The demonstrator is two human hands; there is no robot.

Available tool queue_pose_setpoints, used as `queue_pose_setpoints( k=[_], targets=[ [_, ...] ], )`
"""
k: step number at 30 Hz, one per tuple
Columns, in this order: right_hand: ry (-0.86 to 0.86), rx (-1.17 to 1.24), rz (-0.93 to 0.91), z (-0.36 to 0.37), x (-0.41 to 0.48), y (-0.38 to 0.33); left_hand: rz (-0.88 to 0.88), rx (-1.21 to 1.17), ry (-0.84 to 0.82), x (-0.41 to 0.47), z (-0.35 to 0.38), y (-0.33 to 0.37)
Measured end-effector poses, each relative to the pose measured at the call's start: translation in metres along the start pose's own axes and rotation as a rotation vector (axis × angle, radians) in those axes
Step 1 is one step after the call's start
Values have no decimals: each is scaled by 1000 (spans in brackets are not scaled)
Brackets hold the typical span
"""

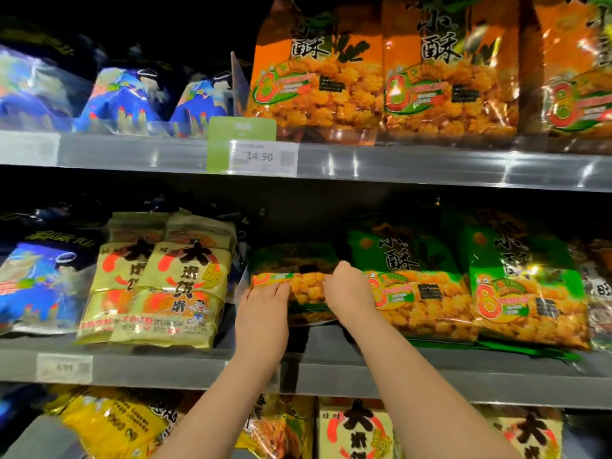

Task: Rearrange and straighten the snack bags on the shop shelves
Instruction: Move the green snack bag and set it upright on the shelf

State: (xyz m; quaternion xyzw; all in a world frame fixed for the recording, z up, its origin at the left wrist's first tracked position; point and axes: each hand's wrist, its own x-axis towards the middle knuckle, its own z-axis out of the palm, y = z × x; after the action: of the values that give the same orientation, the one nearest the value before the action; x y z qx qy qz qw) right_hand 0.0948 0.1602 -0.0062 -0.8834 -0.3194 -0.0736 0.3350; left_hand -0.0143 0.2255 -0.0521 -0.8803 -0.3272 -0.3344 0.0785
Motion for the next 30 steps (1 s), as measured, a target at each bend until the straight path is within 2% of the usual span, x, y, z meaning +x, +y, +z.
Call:
queue_pose_setpoints(
  k=[4,8,11,16,19,24,30],
  targets=[
    [-24,-83,40,-7,2,4,-65,37,-99,-7,-18,0],
    [-72,-225,-50,-14,-13,19,-49,254,-358,-19,-25,8],
    [-114,-275,-63,-11,-36,32,-34,246,-486,-29,-18,10],
    [-41,-305,-147,7,-64,46,139,218,-637,-31,-17,8],
    [-44,-238,-125,4,-66,54,81,59,-548,-40,-24,5],
    [-88,-113,-44,-11,-68,66,-99,-200,-159,-45,-34,-10],
    [-116,6,5,-14,-66,69,-220,-327,56,-48,-25,-14]
  ],
)
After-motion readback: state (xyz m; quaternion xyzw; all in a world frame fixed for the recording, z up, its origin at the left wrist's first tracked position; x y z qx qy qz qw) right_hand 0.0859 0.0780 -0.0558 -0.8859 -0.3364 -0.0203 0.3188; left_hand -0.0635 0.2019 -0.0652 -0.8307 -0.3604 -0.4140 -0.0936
